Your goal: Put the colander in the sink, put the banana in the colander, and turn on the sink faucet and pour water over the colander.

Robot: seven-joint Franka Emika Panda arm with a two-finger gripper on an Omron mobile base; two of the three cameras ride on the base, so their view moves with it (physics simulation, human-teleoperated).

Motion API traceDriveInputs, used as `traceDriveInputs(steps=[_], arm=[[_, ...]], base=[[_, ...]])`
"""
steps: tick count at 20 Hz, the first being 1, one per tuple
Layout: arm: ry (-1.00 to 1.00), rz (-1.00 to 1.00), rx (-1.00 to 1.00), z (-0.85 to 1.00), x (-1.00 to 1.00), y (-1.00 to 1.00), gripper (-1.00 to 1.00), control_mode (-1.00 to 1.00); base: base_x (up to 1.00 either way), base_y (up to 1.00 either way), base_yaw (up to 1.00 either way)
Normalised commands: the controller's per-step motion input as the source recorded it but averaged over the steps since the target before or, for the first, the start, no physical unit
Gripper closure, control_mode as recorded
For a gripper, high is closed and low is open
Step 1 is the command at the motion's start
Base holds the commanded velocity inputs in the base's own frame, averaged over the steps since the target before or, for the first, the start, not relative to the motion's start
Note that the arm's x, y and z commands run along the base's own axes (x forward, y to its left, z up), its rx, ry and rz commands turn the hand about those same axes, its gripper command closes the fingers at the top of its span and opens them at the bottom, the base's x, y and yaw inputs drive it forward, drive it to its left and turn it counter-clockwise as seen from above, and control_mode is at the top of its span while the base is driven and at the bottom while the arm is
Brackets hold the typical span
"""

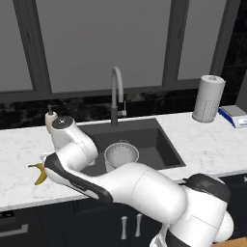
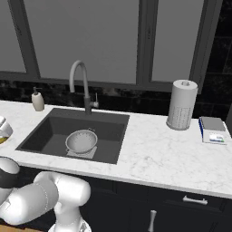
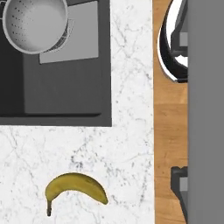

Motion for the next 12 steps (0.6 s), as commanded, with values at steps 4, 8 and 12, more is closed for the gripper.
traceDriveInputs(steps=[4,8,12], arm=[[0.00,-0.07,0.00,-0.13,0.37,0.59,-1.00,-1.00],[0.00,-0.09,0.00,-0.16,0.42,0.56,-1.00,-1.00],[0.05,-0.11,0.00,-0.22,0.42,0.57,-1.00,-1.00]], base=[[0.00,0.00,0.00],[0.00,0.00,0.00],[0.00,0.00,0.00]])
